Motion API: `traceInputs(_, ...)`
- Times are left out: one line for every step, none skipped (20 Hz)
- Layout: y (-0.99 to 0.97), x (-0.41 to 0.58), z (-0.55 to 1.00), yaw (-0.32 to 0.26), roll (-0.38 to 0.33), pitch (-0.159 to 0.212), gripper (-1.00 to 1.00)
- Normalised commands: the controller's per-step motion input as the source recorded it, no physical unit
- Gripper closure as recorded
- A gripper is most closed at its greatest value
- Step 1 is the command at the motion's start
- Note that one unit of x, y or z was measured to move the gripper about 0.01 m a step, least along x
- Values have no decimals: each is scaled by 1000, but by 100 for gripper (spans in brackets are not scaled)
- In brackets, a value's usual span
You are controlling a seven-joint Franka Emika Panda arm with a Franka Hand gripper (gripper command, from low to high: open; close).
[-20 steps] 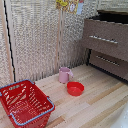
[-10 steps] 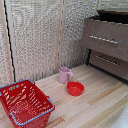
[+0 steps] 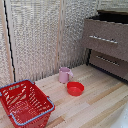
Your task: Shift your gripper thoughtfully near the cereal snack bar. Tenderly grip the snack bar with your precision device. Carefully hover the precision device above the first drawer installation and invite the snack bar to descend into the first drawer installation.
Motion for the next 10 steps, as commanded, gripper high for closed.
traceInputs(-986,0,160,0,0,72,100)
traceInputs(-991,0,89,-9,-15,57,100)
traceInputs(-891,0,54,-86,-39,60,100)
traceInputs(-829,23,31,-114,-42,74,100)
traceInputs(-797,34,29,-126,-41,91,100)
traceInputs(-794,37,31,-130,-39,105,100)
traceInputs(-789,46,34,-131,-38,116,100)
traceInputs(-789,49,31,-131,-36,118,100)
traceInputs(-803,51,20,-126,-33,126,100)
traceInputs(-820,60,26,-120,-29,133,100)
